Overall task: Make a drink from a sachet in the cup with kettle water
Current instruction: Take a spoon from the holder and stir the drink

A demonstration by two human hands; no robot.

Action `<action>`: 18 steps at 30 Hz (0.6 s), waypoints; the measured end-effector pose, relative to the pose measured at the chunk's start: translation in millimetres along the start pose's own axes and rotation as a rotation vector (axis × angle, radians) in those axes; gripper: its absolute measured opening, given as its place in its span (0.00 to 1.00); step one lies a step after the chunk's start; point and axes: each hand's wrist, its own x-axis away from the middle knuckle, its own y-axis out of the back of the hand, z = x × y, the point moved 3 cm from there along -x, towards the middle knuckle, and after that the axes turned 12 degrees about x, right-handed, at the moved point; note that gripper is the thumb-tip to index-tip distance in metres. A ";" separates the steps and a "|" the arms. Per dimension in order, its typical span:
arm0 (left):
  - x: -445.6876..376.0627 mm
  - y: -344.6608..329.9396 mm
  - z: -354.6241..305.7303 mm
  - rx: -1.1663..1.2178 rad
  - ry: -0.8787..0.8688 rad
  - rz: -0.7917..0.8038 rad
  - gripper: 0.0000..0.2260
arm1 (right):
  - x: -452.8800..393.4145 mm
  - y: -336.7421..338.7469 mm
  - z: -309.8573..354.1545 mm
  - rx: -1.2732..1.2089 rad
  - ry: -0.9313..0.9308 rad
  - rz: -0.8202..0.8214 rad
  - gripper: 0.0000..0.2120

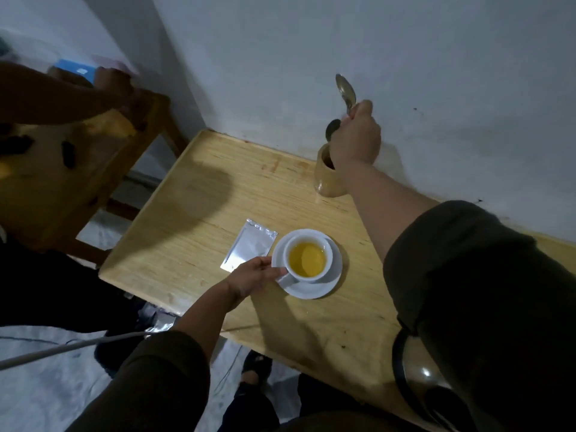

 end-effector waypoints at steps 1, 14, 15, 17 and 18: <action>0.1 -0.2 -0.9 -0.014 -0.004 0.013 0.04 | 6.1 10.1 4.0 -0.021 0.000 -0.021 0.08; -1.7 6.2 7.3 -0.126 -0.111 -0.012 0.28 | 179.6 25.8 -36.4 -0.537 -0.411 0.342 0.12; 0.0 5.4 6.8 -0.134 -0.115 -0.014 0.26 | 189.9 23.5 -38.7 -0.574 -0.430 0.376 0.11; 0.8 5.3 5.6 -0.151 -0.118 -0.017 0.25 | 206.2 19.7 -43.7 -0.571 -0.410 0.407 0.07; 2.3 4.9 4.2 -0.158 -0.120 -0.014 0.24 | 212.9 18.2 -45.9 -0.551 -0.378 0.404 0.06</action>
